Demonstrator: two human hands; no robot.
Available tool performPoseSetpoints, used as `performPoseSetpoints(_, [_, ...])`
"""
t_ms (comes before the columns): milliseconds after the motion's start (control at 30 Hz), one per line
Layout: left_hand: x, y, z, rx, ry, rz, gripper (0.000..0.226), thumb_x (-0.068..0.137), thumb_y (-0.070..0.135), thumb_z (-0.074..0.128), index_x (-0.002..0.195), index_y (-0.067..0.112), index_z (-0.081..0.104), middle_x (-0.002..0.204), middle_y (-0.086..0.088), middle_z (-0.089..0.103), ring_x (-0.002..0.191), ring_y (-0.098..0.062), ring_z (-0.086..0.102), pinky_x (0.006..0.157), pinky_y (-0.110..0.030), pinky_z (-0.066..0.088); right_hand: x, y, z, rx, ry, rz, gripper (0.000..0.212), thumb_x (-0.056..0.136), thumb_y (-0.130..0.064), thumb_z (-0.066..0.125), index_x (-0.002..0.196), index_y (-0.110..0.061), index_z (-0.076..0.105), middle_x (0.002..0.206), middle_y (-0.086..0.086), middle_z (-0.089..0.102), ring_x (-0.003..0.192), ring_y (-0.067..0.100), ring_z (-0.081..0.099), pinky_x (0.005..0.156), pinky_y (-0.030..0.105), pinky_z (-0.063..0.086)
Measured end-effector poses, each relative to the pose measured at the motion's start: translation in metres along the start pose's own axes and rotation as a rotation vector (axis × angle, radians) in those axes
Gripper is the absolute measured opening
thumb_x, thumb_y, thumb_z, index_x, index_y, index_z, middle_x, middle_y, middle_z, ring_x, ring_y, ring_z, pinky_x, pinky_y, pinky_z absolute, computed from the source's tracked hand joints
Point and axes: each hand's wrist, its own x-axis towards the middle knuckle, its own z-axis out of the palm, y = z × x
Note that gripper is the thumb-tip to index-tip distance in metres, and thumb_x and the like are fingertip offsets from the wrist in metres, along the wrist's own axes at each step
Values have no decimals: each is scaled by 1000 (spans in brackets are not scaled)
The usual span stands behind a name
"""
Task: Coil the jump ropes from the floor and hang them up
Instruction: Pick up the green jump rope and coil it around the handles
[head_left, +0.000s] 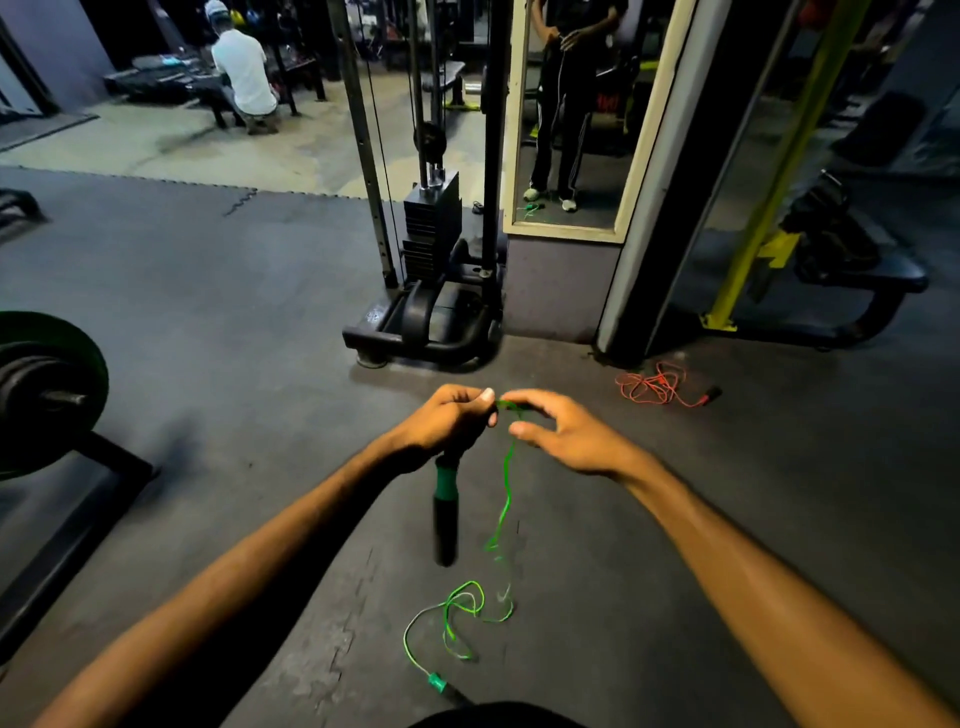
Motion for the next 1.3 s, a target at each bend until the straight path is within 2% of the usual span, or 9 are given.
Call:
performPoseSetpoints(200, [-5, -7, -1, -105, -94, -123, 39, 104, 33, 36, 81, 10, 56, 51, 2, 33, 46, -13, 25, 47, -26, 20, 3, 1, 5, 359, 148, 82, 12, 93, -1, 56, 84, -7, 60, 63, 6, 57, 53, 8, 56, 57, 25, 50])
performPoseSetpoints(400, [-13, 2, -1, -422, -215, -194, 34, 98, 33, 37, 71, 15, 47, 54, -4, 49, 46, -21, 50, 48, -28, 35, 8, -2, 0, 296, 388, 96, 14, 87, -15, 69, 75, -10, 62, 56, -5, 48, 48, 2, 40, 43, 27, 47])
performPoseSetpoints(567, [-12, -3, -5, -598, -115, -145, 27, 102, 17, 35, 105, 7, 60, 67, 4, 65, 48, -8, 59, 41, -16, 43, 2, 8, 18, 236, 228, 126, 21, 97, -17, 54, 80, -17, 66, 54, -6, 46, 50, 8, 40, 47, 25, 38])
performPoseSetpoints(667, [-15, -7, -10, -680, -180, -151, 33, 92, 6, 42, 120, 3, 59, 85, 1, 75, 65, -10, 72, 55, -18, 56, -7, 21, 18, 153, 105, 143, 24, 98, -15, 51, 80, -17, 66, 58, -1, 52, 53, 9, 47, 54, 24, 40])
performPoseSetpoints(800, [-20, -13, -11, -733, -266, -103, 44, 84, -19, 37, 115, 4, 59, 126, -19, 65, 112, -33, 66, 91, -45, 57, -12, 27, 11, 143, 128, 154, 27, 98, -15, 53, 74, -16, 65, 61, -1, 57, 58, 8, 51, 61, 24, 42])
performPoseSetpoints(900, [-20, -16, -5, -682, -258, -96, 37, 71, -15, 41, 91, 12, 58, 130, -26, 60, 123, -39, 58, 99, -53, 49, -7, 21, 9, 170, 178, 124, 28, 97, -15, 53, 72, -21, 63, 62, 0, 53, 60, 8, 47, 59, 28, 37])
performPoseSetpoints(1033, [-22, -3, -5, -694, -213, -206, 13, 73, 11, 52, 83, 14, 60, 107, -16, 73, 73, -24, 71, 64, -29, 54, 4, 16, 13, 158, 314, 114, 27, 95, -17, 54, 72, -25, 68, 62, -8, 57, 55, 1, 47, 58, 25, 40])
performPoseSetpoints(1133, [-22, 4, -6, -563, -184, -263, 36, 98, 37, 40, 96, 10, 64, 68, -4, 68, 36, -12, 45, 39, -20, 31, 9, 22, 13, 117, 457, 140, 21, 87, -32, 59, 73, -24, 72, 71, -9, 70, 65, -1, 59, 69, 33, 49])
performPoseSetpoints(1300, [-26, 1, -1, -608, -122, -211, 25, 98, 31, 43, 95, 13, 59, 73, 0, 71, 49, -10, 60, 42, -20, 44, 2, 22, 9, 71, 560, 165, 45, 84, -50, 64, 59, -13, 65, 46, -6, 47, 49, 5, 37, 52, 30, 31])
